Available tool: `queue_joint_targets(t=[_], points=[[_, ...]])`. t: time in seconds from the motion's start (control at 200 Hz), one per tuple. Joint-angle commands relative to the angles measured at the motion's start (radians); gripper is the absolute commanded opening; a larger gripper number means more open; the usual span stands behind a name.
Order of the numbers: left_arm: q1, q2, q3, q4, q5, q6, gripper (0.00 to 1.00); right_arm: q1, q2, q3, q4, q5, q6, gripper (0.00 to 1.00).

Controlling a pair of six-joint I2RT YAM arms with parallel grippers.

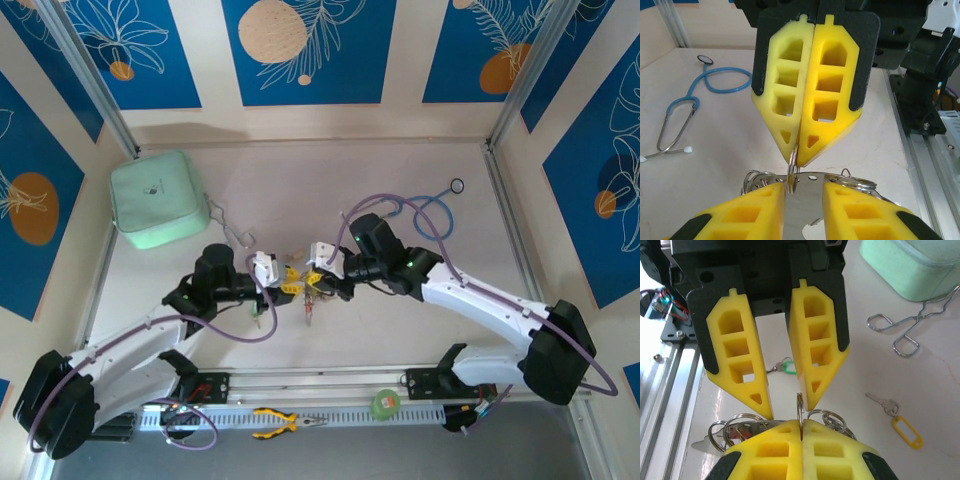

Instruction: Put the keys on the keyring

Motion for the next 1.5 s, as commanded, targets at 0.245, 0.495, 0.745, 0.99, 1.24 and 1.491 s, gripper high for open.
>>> queue_joint_targets(t=[0.245, 0.495, 0.745, 0.99, 1.24, 1.491], points=[[0.0, -0.004, 0.035, -0.079, 0.01, 0.075, 0.22, 0.077, 0.081, 0.146, -0.221, 0.095, -0.138, 0.0], [0.001, 0.015, 0.041, -0.073, 0.046, 0.083, 0.11, 0.105, 0.12, 0.185, -0.211, 0.102, -0.136, 0.0], [0.0, 0.01, -0.01, 0.042, 0.072, 0.023, 0.0, -0.049, -0.018, -0.008, 0.061, -0.127, 0.088, 0.28], [-0.001, 0.009, -0.104, 0.281, 0.076, 0.0, 0.0, -0.088, -0.111, -0.256, 0.335, -0.261, 0.072, 0.27], [-0.014, -0.019, -0.132, 0.265, 0.072, 0.16, 0.0, -0.012, -0.094, -0.282, 0.381, -0.11, -0.016, 0.25], [-0.024, -0.054, -0.14, 0.237, 0.042, 0.224, 0.0, 0.027, -0.078, -0.285, 0.435, -0.05, -0.053, 0.23]])
